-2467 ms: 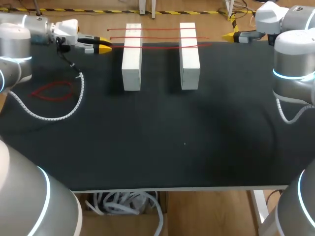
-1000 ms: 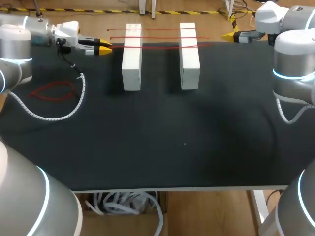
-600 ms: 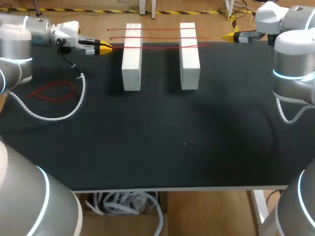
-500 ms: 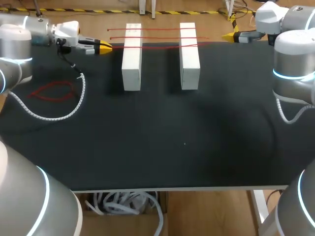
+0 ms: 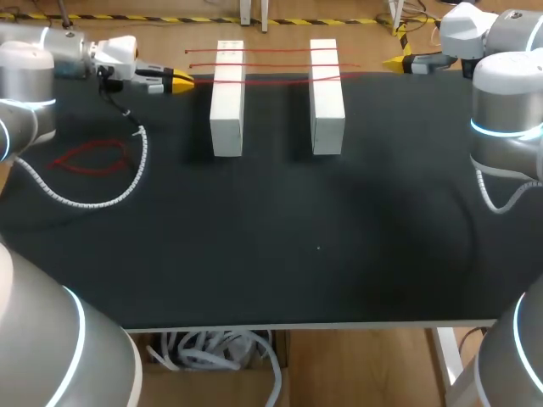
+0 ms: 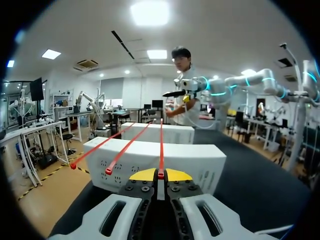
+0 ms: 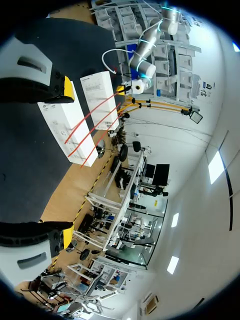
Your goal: Grab the tape and strap the tape.
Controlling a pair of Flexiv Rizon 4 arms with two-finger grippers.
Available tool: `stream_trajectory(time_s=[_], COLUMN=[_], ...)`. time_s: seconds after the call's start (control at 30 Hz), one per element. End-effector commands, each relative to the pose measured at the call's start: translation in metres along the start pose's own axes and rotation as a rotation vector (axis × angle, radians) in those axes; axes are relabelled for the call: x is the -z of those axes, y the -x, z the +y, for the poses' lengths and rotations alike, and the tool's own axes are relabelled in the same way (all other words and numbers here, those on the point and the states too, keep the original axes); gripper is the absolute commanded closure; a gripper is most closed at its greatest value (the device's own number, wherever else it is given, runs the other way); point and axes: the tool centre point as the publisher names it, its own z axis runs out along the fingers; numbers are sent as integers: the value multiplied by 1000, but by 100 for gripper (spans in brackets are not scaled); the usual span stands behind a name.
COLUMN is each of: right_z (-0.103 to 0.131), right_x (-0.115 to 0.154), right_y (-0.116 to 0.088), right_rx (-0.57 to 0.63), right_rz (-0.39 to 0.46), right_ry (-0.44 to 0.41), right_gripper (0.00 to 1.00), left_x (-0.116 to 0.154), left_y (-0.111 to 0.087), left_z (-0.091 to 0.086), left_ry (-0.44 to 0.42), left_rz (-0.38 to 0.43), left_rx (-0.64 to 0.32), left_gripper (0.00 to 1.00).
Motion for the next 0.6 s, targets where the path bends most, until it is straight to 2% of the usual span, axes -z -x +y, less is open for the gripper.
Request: stream_trajectory(time_s=[0.03, 0.3, 0.5, 0.6], right_z=[0, 0, 0, 0], right_x=[0, 0, 0, 0], right_y=[0, 0, 0, 0], right_rx=[0, 0, 0, 0], right_rz=[0, 0, 0, 0], right_ry=[0, 0, 0, 0], right_gripper=[0, 0, 0, 0], left_x=[1, -3, -12, -13], left_y=[-1, -13, -21, -27], left_z=[-7, -36, -65, -83], left_ry=[-10, -51, -41, -66], left_rz=[8, -9, -18, -17], left_rx=[-7, -35, -43, -56], left_gripper=[100, 100, 100, 100])
